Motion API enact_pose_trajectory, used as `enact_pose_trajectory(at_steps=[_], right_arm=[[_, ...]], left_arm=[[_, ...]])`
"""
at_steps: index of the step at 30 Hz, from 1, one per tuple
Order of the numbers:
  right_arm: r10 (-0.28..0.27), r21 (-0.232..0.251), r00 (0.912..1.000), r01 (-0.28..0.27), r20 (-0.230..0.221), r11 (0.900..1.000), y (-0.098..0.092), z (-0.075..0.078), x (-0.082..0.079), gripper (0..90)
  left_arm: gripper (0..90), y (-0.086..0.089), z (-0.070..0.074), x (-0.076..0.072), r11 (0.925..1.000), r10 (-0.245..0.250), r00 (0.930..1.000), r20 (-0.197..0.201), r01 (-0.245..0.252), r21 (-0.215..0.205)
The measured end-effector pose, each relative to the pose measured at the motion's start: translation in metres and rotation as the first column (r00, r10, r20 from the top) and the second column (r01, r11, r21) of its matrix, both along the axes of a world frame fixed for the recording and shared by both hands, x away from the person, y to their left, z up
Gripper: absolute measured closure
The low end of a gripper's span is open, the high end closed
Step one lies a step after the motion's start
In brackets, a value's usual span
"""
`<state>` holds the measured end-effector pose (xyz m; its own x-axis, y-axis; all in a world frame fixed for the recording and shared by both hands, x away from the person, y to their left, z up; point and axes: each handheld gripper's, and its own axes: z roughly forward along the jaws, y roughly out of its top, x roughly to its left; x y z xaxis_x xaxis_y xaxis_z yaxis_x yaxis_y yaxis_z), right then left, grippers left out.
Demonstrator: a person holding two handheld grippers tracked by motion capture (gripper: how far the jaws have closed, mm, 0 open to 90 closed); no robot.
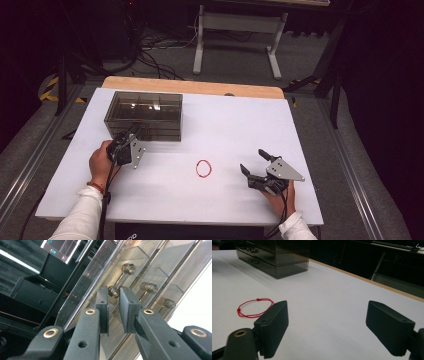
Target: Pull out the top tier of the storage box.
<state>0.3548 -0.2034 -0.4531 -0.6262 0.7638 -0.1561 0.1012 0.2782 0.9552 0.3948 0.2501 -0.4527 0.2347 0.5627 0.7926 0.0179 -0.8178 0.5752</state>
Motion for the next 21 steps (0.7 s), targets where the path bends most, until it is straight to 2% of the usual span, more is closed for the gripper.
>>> enact_pose_trajectory(at_steps=[3, 6, 8, 11, 21], right_arm=[[0.002, -0.003, 1.0000, -0.002, 0.003, 1.000, 0.0006, 0.0000, 0.0000, 19.3], [0.002, -0.001, 1.0000, -0.002, 0.001, 1.000, 0.0008, 0.0000, -0.0004, 19.4], [0.003, 0.000, 1.0000, -0.003, 0.001, 1.000, 0.0004, -0.0001, -0.0004, 19.4], [0.002, 0.001, 1.0000, -0.002, -0.001, 1.000, 0.0002, -0.0001, -0.0002, 19.5], [0.005, 0.004, 1.0000, -0.005, -0.003, 1.000, 0.0005, -0.0002, -0.0003, 19.5]], left_arm=[[79.6, -0.0007, -0.0008, -0.0007, 0.9999, 0.007, 0.9999, 0.014, -0.007, 0.014], [80.2, -0.0013, -0.0022, -0.0017, 0.9999, 0.015, 0.9997, 0.017, -0.015, 0.008], [80.2, -0.0010, -0.0019, -0.0012, 0.9999, 0.006, 0.9996, 0.027, -0.006, 0.014], [80.3, -0.0003, -0.0025, -0.0021, 0.9999, 0.011, 0.9998, 0.015, -0.011, -0.003], [80.5, 0.0007, -0.0027, -0.0037, 0.9999, 0.006, 0.9999, 0.014, -0.006, -0.012]])
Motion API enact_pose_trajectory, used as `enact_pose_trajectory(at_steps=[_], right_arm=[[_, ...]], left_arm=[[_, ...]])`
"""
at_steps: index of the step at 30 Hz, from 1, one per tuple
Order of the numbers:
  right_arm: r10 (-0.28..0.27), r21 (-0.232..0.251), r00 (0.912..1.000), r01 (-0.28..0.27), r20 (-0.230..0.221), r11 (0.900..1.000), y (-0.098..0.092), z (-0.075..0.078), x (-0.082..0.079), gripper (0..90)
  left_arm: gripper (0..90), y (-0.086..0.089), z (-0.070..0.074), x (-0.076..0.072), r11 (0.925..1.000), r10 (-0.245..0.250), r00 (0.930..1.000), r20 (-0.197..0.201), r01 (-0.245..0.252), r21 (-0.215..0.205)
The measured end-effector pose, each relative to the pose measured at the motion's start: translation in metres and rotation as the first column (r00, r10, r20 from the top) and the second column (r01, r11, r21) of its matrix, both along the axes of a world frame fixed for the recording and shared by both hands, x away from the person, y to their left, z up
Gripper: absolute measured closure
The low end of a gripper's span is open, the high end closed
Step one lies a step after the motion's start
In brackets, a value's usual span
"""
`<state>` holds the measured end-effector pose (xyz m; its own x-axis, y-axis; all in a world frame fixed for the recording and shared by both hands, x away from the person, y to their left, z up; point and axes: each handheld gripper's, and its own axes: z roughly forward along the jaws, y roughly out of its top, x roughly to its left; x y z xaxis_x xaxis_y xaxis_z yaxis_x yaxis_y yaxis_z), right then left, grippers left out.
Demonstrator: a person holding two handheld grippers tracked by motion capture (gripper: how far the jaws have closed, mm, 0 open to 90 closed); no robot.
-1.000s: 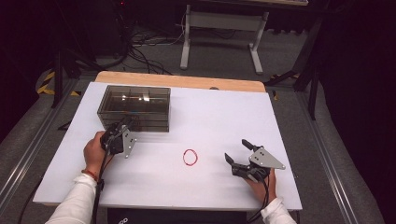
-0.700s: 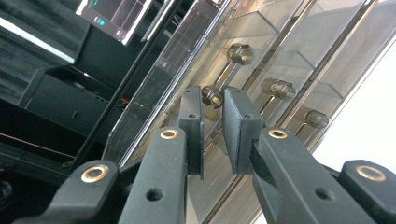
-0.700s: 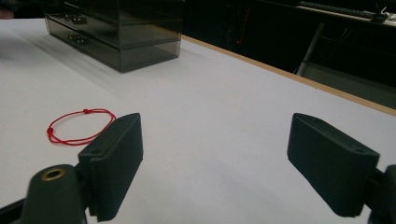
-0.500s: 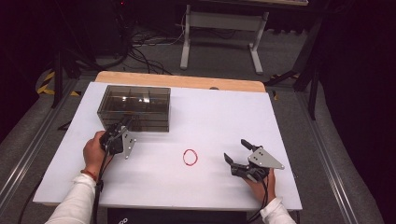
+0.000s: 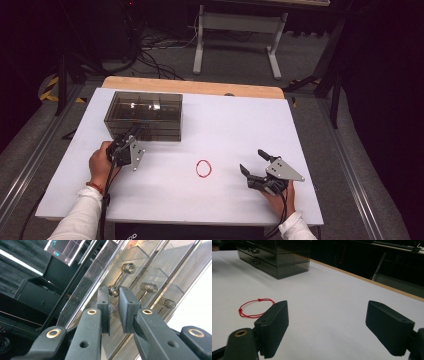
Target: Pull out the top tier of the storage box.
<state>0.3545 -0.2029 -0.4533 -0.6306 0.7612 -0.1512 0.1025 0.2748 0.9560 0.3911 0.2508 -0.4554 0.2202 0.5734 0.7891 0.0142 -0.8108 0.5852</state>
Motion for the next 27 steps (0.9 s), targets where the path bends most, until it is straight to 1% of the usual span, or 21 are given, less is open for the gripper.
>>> enact_pose_trajectory(at_steps=[13, 18, 21, 23, 27], right_arm=[[0.002, -0.002, 1.0000, -0.002, 0.004, 1.000, -0.001, 0.000, 0.000, 19.5], [0.003, -0.002, 1.0000, -0.003, 0.005, 1.000, -0.001, 0.000, 0.000, 19.5], [0.000, 0.003, 1.0000, 0.000, 0.002, 1.000, -0.001, 0.000, 0.000, 19.5], [0.002, 0.002, 1.0000, -0.002, 0.003, 1.000, -0.002, 0.001, -0.001, 19.5], [0.001, 0.001, 1.0000, -0.001, 0.004, 1.000, -0.002, 0.001, -0.001, 19.5]], left_arm=[[80.4, 0.002, 0.001, -0.006, 0.9999, -0.009, 0.9999, -0.005, 0.009, -0.014], [80.4, 0.003, 0.002, -0.009, 0.9999, -0.013, 0.9999, -0.010, 0.013, -0.008], [80.4, 0.003, 0.002, -0.011, 0.9998, -0.015, 0.9999, -0.008, 0.015, -0.010], [80.4, 0.003, 0.002, -0.014, 0.9997, -0.022, 0.9998, 0.002, 0.022, -0.005], [80.4, 0.004, 0.003, -0.017, 0.9997, -0.025, 0.9997, -0.002, 0.025, -0.004]])
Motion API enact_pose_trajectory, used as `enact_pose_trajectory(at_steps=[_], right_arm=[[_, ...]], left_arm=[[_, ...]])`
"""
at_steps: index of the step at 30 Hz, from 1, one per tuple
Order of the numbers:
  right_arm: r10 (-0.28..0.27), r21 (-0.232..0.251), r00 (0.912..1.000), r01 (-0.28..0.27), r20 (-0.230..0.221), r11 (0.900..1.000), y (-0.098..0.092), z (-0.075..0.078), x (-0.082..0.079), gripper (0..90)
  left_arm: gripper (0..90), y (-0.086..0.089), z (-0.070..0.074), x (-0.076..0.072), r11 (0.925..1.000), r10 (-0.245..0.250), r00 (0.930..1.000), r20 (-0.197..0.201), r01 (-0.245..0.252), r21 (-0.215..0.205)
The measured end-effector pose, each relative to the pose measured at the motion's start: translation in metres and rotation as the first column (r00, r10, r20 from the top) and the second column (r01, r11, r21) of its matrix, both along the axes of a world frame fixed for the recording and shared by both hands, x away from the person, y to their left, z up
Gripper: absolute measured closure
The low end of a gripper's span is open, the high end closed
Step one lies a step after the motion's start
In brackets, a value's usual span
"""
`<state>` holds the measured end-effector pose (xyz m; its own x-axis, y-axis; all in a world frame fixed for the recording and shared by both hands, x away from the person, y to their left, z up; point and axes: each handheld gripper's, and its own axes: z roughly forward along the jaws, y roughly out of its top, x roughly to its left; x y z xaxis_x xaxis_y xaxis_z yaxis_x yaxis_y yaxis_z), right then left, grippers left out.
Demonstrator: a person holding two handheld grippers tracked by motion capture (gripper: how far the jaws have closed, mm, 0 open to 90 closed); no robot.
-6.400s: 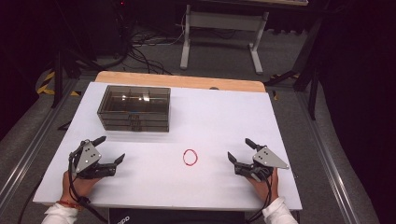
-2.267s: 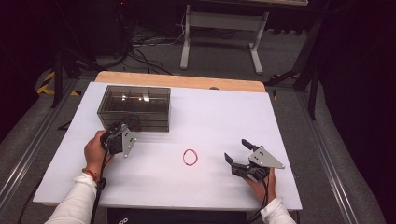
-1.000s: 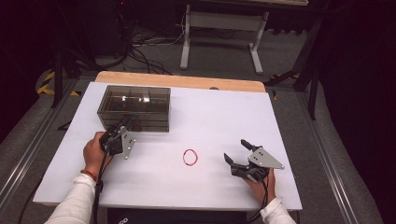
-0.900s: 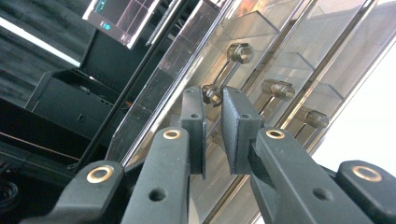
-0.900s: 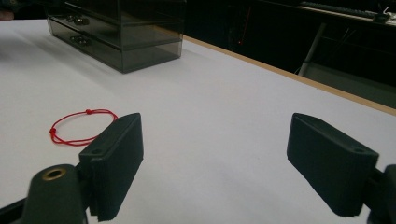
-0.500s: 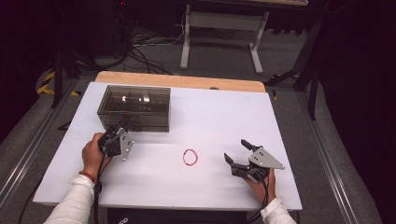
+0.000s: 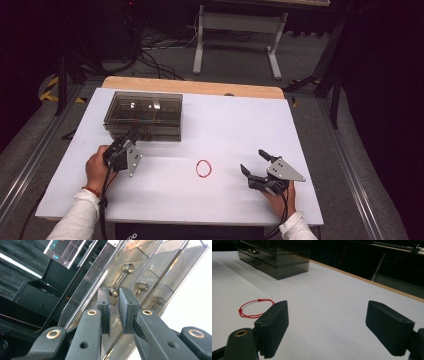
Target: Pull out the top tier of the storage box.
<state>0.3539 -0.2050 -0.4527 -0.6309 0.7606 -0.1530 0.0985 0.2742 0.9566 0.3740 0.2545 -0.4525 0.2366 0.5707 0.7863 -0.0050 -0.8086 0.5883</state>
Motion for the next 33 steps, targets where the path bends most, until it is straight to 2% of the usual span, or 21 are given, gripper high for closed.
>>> enact_pose_trajectory(at_steps=[10, 11, 12, 13, 14, 15, 16, 19, 22, 30, 33], right_arm=[[0.001, 0.001, 1.0000, -0.001, 0.003, 1.000, 0.000, 0.000, 0.000, 19.5], [0.000, 0.003, 1.0000, 0.000, 0.002, 1.000, 0.000, 0.001, 0.000, 19.5], [0.000, 0.004, 1.0000, 0.000, 0.002, 1.000, 0.000, 0.001, -0.001, 19.5], [0.001, 0.002, 1.0000, -0.001, 0.004, 1.000, 0.000, 0.001, -0.001, 19.5], [0.002, 0.001, 1.0000, -0.002, 0.007, 1.000, 0.000, 0.001, -0.001, 19.5], [0.001, 0.002, 1.0000, -0.001, 0.008, 1.000, 0.000, 0.001, -0.001, 19.5], [0.001, 0.005, 1.0000, -0.001, 0.008, 1.000, -0.001, 0.002, -0.001, 19.5], [0.000, 0.008, 1.0000, 0.000, 0.008, 1.000, -0.001, 0.002, -0.002, 19.5], [-0.001, 0.009, 1.0000, 0.001, 0.008, 1.000, -0.001, 0.002, -0.002, 19.5], [0.002, 0.003, 0.9999, -0.002, 0.010, 1.000, -0.001, 0.002, -0.002, 19.5], [0.005, 0.006, 0.9999, -0.005, 0.012, 1.000, -0.001, 0.002, -0.002, 19.4]], left_arm=[[80.4, 0.000, 0.001, -0.006, 1.0000, -0.005, 1.0000, 0.001, 0.005, 0.007], [80.4, 0.001, 0.002, -0.007, 0.9996, -0.016, 0.9998, 0.008, 0.016, 0.025], [80.4, 0.000, 0.001, -0.009, 0.9999, -0.008, 1.0000, 0.000, 0.008, 0.011], [80.4, 0.001, 0.002, -0.009, 0.9997, -0.015, 0.9999, 0.006, 0.015, 0.021], [80.4, 0.001, 0.001, -0.011, 0.9999, -0.007, 1.0000, -0.003, 0.007, 0.010], [80.4, 0.001, 0.002, -0.011, 0.9996, -0.016, 0.9999, 0.005, 0.016, 0.023], [80.3, 0.001, 0.001, -0.013, 0.9999, -0.009, 1.0000, -0.004, 0.009, 0.009], [80.3, 0.001, 0.003, -0.015, 0.9997, -0.017, 0.9998, 0.001, 0.017, 0.018], [80.3, 0.001, 0.001, -0.017, 1.0000, -0.010, 0.9999, -0.011, 0.010, -0.001], [80.2, 0.002, 0.001, -0.018, 0.9999, -0.008, 0.9995, -0.029, 0.007, -0.009], [79.8, 0.003, 0.001, -0.018, 0.9996, -0.016, 0.9984, -0.054, 0.015, -0.022]])
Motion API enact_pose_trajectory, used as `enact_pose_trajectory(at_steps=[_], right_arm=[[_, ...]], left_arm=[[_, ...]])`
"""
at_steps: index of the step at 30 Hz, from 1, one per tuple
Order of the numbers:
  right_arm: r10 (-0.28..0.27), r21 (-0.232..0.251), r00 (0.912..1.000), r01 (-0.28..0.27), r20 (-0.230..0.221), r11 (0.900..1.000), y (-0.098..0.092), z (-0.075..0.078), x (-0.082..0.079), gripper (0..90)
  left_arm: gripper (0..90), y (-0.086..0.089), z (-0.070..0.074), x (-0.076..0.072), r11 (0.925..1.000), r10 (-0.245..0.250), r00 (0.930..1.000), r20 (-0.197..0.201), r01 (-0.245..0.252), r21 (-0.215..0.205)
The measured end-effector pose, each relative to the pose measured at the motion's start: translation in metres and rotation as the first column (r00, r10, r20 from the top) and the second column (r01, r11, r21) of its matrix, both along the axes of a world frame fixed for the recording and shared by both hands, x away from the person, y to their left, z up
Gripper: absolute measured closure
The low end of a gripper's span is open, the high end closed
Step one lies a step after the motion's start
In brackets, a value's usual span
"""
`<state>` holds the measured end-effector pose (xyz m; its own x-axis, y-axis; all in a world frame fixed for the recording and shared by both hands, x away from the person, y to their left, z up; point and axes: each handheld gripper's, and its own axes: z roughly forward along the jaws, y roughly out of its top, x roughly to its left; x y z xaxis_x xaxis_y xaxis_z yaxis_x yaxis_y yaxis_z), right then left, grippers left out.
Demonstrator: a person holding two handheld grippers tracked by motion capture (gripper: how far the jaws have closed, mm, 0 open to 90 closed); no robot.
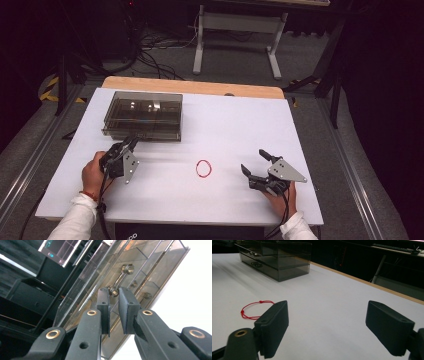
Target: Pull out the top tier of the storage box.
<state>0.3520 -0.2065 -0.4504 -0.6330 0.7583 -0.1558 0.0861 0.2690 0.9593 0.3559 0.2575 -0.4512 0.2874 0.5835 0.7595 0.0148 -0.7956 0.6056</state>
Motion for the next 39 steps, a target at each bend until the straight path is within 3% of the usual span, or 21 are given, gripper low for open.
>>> enact_pose_trajectory(at_steps=[3, 4, 5, 6, 7, 9, 12, 16, 20, 21, 24, 26, 28, 33, 37, 38, 39], right_arm=[[0.001, 0.003, 1.0000, -0.001, -0.001, 1.000, 0.000, 0.000, 0.000, 19.5], [0.002, 0.003, 1.0000, -0.002, 0.000, 1.000, 0.000, 0.000, 0.000, 19.4], [0.002, 0.003, 1.0000, -0.002, 0.000, 1.000, 0.000, 0.000, 0.000, 19.4], [0.001, 0.003, 1.0000, -0.001, -0.001, 1.000, 0.000, 0.000, 0.000, 19.5], [0.001, 0.003, 1.0000, -0.001, -0.001, 1.000, 0.000, 0.000, 0.000, 19.5], [0.002, 0.003, 1.0000, -0.002, -0.001, 1.000, -0.001, 0.000, 0.000, 19.5], [0.003, 0.002, 1.0000, -0.003, -0.003, 1.000, -0.001, 0.001, 0.000, 19.5], [0.008, -0.001, 1.0000, -0.008, -0.003, 1.000, 0.001, 0.000, 0.001, 19.5], [0.009, -0.001, 0.9999, -0.009, -0.010, 1.000, 0.003, -0.001, 0.002, 19.5], [0.010, -0.001, 0.9999, -0.010, -0.013, 1.000, 0.004, -0.001, 0.002, 19.5], [0.014, -0.006, 0.9997, -0.014, -0.018, 1.000, 0.006, -0.002, 0.003, 19.5], [0.019, -0.010, 0.9996, -0.019, -0.023, 1.000, 0.008, -0.003, 0.003, 19.5], [0.020, -0.015, 0.9995, -0.020, -0.026, 1.000, 0.009, -0.003, 0.003, 19.5], [0.016, -0.013, 0.9994, -0.017, -0.029, 1.000, 0.009, -0.004, 0.003, 19.5], [0.016, -0.019, 0.9995, -0.016, -0.027, 1.000, 0.010, -0.004, 0.003, 19.5], [0.016, -0.019, 0.9995, -0.016, -0.027, 1.000, 0.010, -0.004, 0.003, 19.5], [0.015, -0.019, 0.9995, -0.016, -0.028, 1.000, 0.010, -0.004, 0.003, 19.6]], left_arm=[[81.4, 0.004, 0.004, -0.002, 0.9991, -0.018, 0.9996, -0.021, 0.017, -0.038], [87.8, 0.006, 0.006, -0.003, 0.9987, -0.021, 0.9995, -0.023, 0.019, -0.047], [87.0, 0.006, 0.006, -0.003, 0.9987, -0.021, 0.9995, -0.023, 0.019, -0.047], [86.9, 0.011, 0.012, -0.005, 0.9953, -0.027, 0.9979, -0.058, 0.022, -0.094], [86.7, 0.011, 0.012, -0.005, 0.9953, -0.027, 0.9979, -0.058, 0.022, -0.094], [89.0, 0.018, 0.018, -0.006, 0.9842, -0.053, 0.9935, -0.101, 0.034, -0.174], [89.6, 0.025, 0.029, -0.005, 0.9573, -0.059, 0.9881, -0.142, 0.016, -0.289], [89.6, 0.037, 0.046, 0.001, 0.8956, -0.066, 0.9770, -0.203, -0.032, -0.444], [89.7, 0.044, 0.059, 0.010, 0.8555, -0.056, 0.9645, -0.258, -0.086, -0.511], [89.7, 0.045, 0.061, 0.013, 0.8516, -0.061, 0.9586, -0.278, -0.095, -0.515], [89.8, 0.043, 0.063, 0.020, 0.8516, -0.061, 0.9442, -0.324, -0.120, -0.510], [89.8, 0.041, 0.062, 0.024, 0.8621, -0.043, 0.9350, -0.352, -0.143, -0.486], [89.7, 0.040, 0.062, 0.028, 0.8628, -0.035, 0.9281, -0.371, -0.159, -0.480], [89.7, 0.039, 0.065, 0.038, 0.8545, -0.024, 0.9220, -0.386, -0.182, -0.487], [89.7, 0.037, 0.066, 0.047, 0.8601, -0.024, 0.9093, -0.415, -0.193, -0.472], [89.7, 0.036, 0.065, 0.049, 0.8627, -0.026, 0.9033, -0.428, -0.196, -0.466], [89.7, 0.036, 0.065, 0.049, 0.8627, -0.026, 0.9033, -0.428, -0.196, -0.466]])
